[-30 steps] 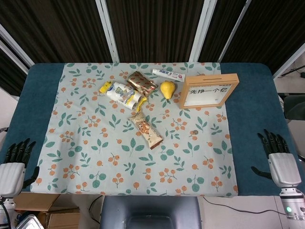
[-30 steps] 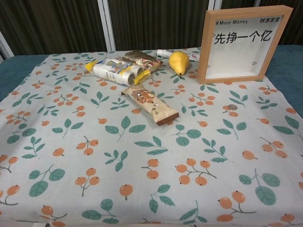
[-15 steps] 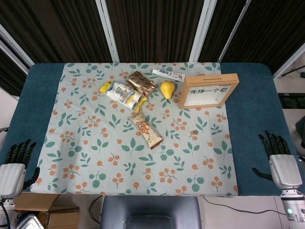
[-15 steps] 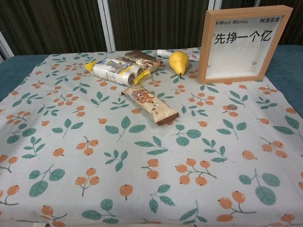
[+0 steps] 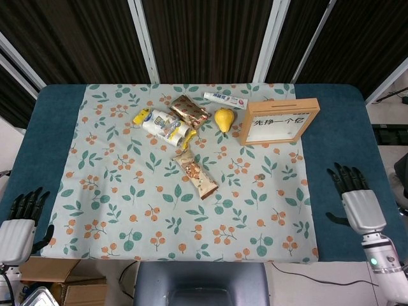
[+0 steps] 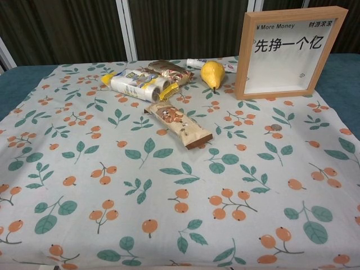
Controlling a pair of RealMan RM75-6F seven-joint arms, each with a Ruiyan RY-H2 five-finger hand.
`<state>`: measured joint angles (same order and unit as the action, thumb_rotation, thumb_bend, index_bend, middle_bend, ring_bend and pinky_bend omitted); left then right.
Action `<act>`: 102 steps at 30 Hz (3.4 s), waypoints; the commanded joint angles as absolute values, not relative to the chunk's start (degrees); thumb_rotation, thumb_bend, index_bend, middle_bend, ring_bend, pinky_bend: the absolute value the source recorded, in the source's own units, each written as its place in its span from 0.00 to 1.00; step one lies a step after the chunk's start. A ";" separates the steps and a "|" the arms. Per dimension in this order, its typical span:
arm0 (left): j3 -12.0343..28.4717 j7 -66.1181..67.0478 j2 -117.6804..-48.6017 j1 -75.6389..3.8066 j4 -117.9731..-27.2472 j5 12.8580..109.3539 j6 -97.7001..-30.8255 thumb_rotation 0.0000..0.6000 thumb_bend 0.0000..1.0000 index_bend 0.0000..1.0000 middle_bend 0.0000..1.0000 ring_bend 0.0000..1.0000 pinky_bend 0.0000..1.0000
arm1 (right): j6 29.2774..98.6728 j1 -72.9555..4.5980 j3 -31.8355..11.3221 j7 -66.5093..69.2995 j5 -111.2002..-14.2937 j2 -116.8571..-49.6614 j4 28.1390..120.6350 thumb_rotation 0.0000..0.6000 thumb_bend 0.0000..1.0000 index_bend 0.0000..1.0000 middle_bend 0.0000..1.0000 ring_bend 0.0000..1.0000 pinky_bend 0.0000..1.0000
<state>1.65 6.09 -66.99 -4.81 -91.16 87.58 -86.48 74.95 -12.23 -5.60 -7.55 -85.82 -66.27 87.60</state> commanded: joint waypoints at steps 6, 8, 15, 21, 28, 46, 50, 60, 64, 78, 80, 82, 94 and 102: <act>1.65 6.65 -67.53 -5.08 -90.79 87.68 -86.15 1.00 0.42 0.00 0.00 0.00 0.00 | 64.29 -21.62 -8.54 -14.75 -82.24 -72.58 84.88 1.00 0.11 0.00 0.00 0.00 0.00; 1.75 6.58 -67.58 -5.15 -90.74 87.53 -86.06 1.00 0.42 0.00 0.00 0.00 0.00 | 62.99 -22.98 -9.31 -15.84 -80.83 -74.15 83.20 1.00 0.11 0.00 0.00 0.00 0.00; 1.85 6.64 -67.77 -5.58 -90.52 87.53 -85.53 1.00 0.42 0.00 0.00 0.00 0.00 | 59.31 -26.65 -11.16 -16.79 -76.18 -78.93 77.19 1.00 0.16 0.03 0.00 0.00 0.00; 1.63 6.80 -67.72 -5.90 -90.59 87.66 -84.89 1.00 0.42 0.00 0.00 0.00 0.00 | 57.35 -28.74 -11.67 -15.94 -73.25 -83.50 71.86 1.00 0.39 0.21 0.00 0.00 0.00; 1.68 6.36 -67.46 -5.99 -90.40 87.27 -84.61 1.00 0.42 0.00 0.00 0.00 0.00 | 56.09 -30.62 -11.83 -13.67 -72.36 -86.93 68.63 1.00 0.43 0.30 0.00 0.00 0.00; 1.66 5.57 -67.92 -6.19 -89.34 86.73 -84.04 1.00 0.42 0.00 0.00 0.00 0.00 | 53.67 -33.45 -11.60 -12.53 -69.90 -91.96 63.26 1.00 0.43 0.56 0.00 0.00 0.00; 1.67 5.34 -67.96 -6.21 -89.11 86.56 -83.91 1.00 0.42 0.00 0.00 0.00 0.00 | 53.25 -33.91 -11.80 -12.52 -69.38 -92.95 62.23 1.00 0.43 0.54 0.00 0.00 0.00; 1.71 4.28 -68.09 -6.14 -88.13 86.44 -84.08 1.00 0.42 0.00 0.00 0.00 0.00 | 50.84 -36.12 -11.87 -13.13 -67.70 -97.35 55.95 1.00 0.43 0.52 0.00 0.00 0.00; 1.78 4.21 -68.07 -6.16 -88.12 86.29 -84.04 1.00 0.42 0.00 0.00 0.00 0.00 | 51.20 -36.29 -11.54 -12.60 -68.17 -98.47 54.62 1.00 0.43 0.51 0.00 0.00 0.00; 1.73 3.96 -68.05 -6.15 -87.88 86.06 -83.90 1.00 0.42 0.00 0.00 0.00 0.00 | 52.16 -36.31 -10.83 -10.83 -69.55 -99.87 52.59 1.00 0.43 0.54 0.00 0.00 0.00; 1.71 3.92 -68.07 -6.13 -87.79 86.00 -83.85 1.00 0.42 0.00 0.00 0.00 0.00 | 52.11 -36.33 -10.75 -10.78 -69.61 -100.00 52.39 1.00 0.43 0.55 0.01 0.00 0.00; 1.65 3.79 -68.05 -6.10 -87.68 85.96 -83.80 1.00 0.42 0.00 0.00 0.00 0.00 | 52.06 -36.35 -10.70 -10.71 -69.67 -100.10 52.23 1.00 0.43 0.55 0.01 0.00 0.00; 1.67 3.37 -67.99 -6.13 -87.55 85.81 -83.65 1.00 0.41 0.00 0.00 0.00 0.00 | 51.71 -36.47 -10.75 -9.84 -69.76 -100.16 52.73 1.00 0.43 0.53 0.01 0.00 0.00; 1.65 3.21 -67.81 -6.04 -87.58 85.79 -83.75 1.00 0.42 0.00 0.00 0.00 0.00 | 52.00 -36.46 -10.77 -10.34 -69.71 -100.14 53.12 1.00 0.43 0.54 0.01 0.00 0.00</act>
<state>1.69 3.25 -67.84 -6.06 -87.56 85.72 -83.73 51.99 -36.47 -10.77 -10.32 -69.72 -100.13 53.13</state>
